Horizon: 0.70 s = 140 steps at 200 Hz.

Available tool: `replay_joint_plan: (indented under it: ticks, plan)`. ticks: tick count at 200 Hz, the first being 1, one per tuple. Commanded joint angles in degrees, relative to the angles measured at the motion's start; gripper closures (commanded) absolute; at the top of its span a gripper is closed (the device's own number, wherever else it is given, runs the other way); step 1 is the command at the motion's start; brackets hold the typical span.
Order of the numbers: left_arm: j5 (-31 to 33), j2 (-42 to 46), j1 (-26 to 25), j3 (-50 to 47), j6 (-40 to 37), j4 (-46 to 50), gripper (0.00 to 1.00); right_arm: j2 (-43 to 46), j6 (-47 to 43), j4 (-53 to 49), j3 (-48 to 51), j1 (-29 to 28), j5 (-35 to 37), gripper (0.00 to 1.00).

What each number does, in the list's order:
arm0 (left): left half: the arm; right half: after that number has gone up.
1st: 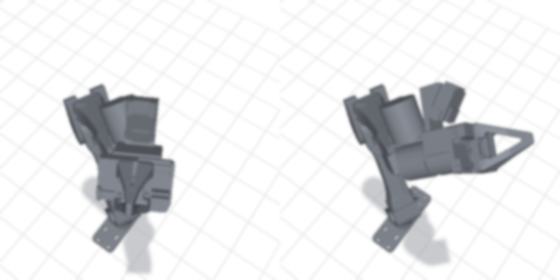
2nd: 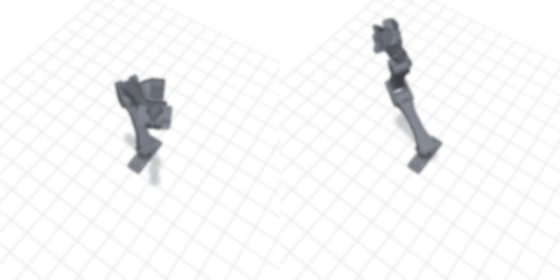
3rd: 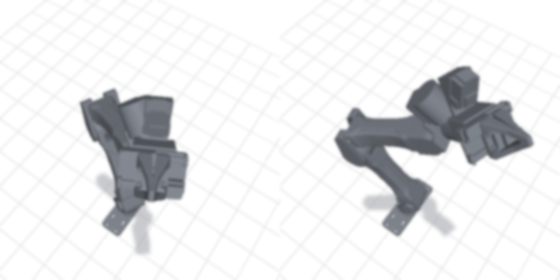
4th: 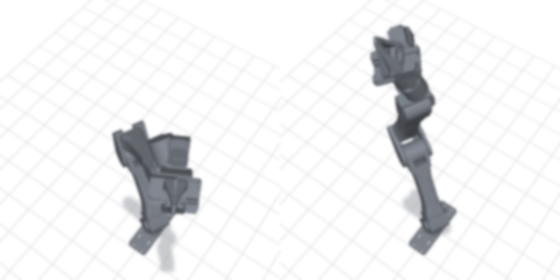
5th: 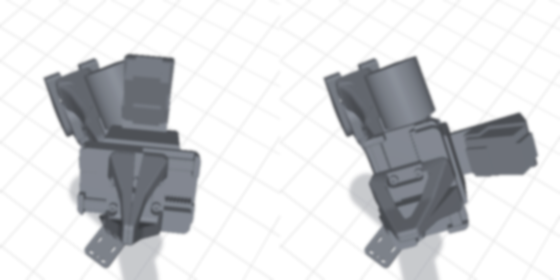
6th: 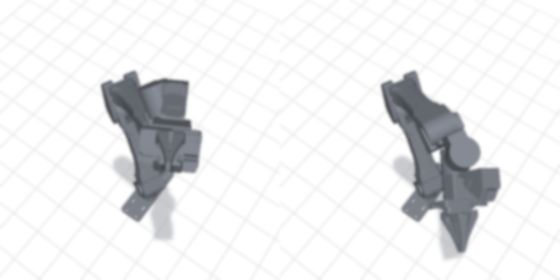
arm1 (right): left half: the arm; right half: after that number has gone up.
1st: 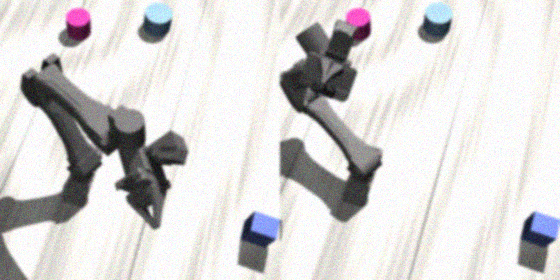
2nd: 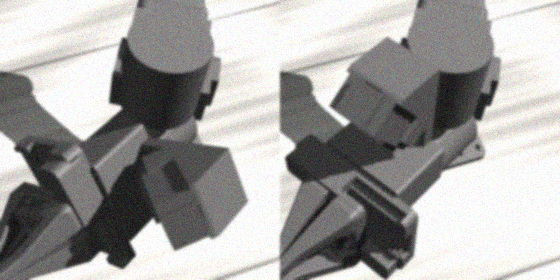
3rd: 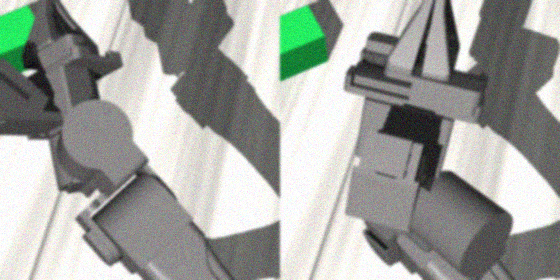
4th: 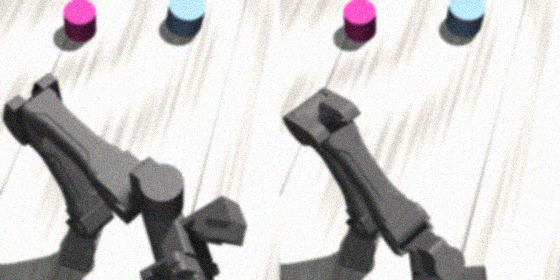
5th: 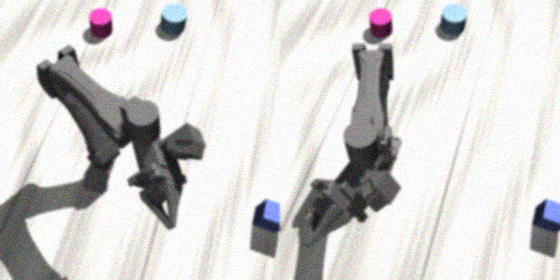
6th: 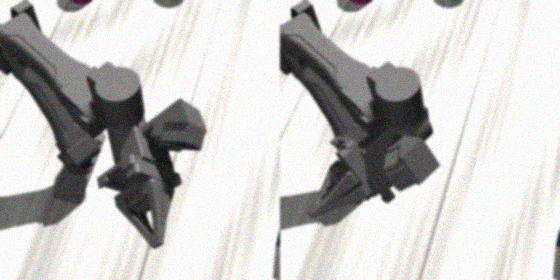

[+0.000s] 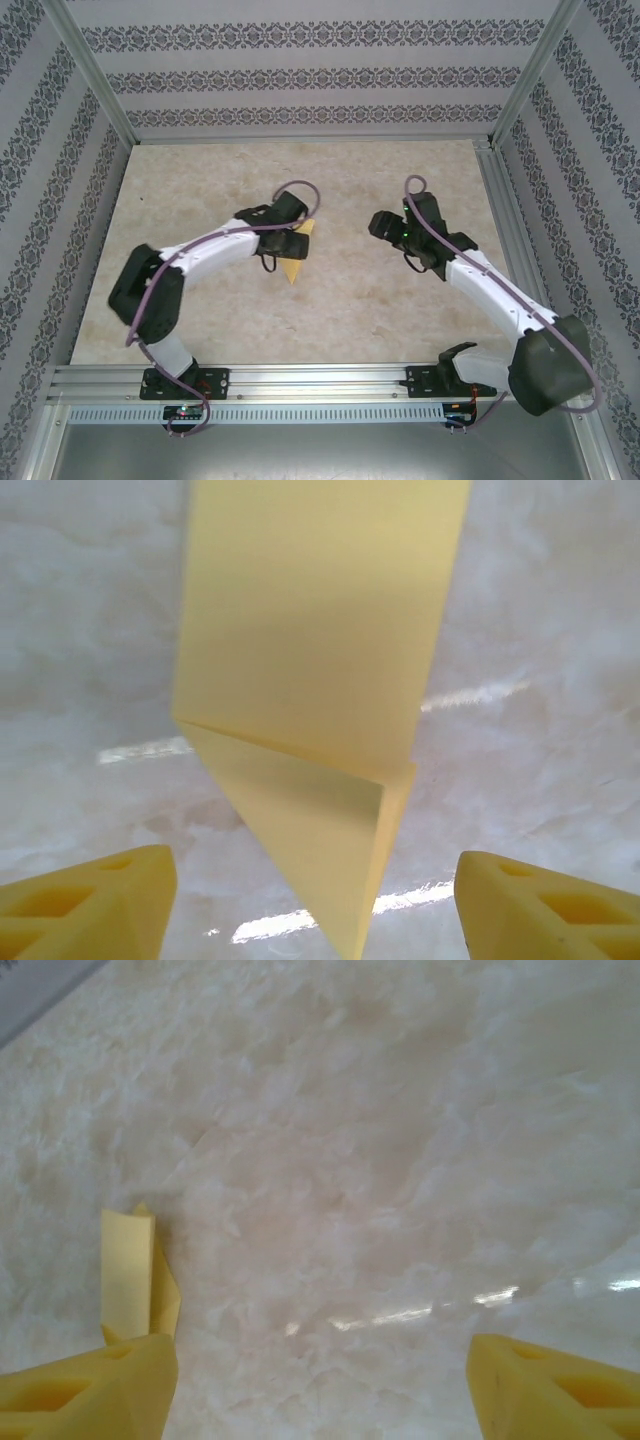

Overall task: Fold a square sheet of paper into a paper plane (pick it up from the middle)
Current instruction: Turn over the paper at the center of the table.

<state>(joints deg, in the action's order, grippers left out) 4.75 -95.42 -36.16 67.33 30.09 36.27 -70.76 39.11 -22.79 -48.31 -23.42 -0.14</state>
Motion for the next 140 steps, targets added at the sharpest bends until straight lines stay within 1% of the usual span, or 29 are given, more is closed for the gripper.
replay_joint_plan:
  ticks: [1, 24, 39, 67, 95, 140]
  plan:
    - [-8.60, 6.39, 5.37, -5.25, 3.09, -7.14, 0.20, -4.59, -2.02, -0.68, -5.20, -6.47, 2.99, 0.26]
    - [-9.18, 11.66, 10.90, -10.64, 4.49, -8.17, 0.12, -12.48, -1.69, -0.75, -11.12, -14.39, 4.03, 0.33]
    - [-8.83, 14.23, 13.81, -13.44, 5.22, -8.04, 0.08, -18.09, -1.40, -1.27, -15.94, -19.00, 4.13, 0.40]
    - [-9.55, 18.05, 18.29, -18.31, 7.08, -9.39, 0.03, -28.26, -0.93, -3.91, -25.56, -25.72, 4.45, 0.51]
    - [-10.12, 20.06, 20.76, -21.87, 8.68, -10.86, 0.00, -36.12, -0.09, -4.55, -31.67, -28.47, 2.85, 0.57]
    - [-10.87, 20.55, 22.00, -23.47, 9.31, -11.75, 0.00, -45.16, -0.05, -5.91, -36.82, -27.94, -0.42, 0.59]
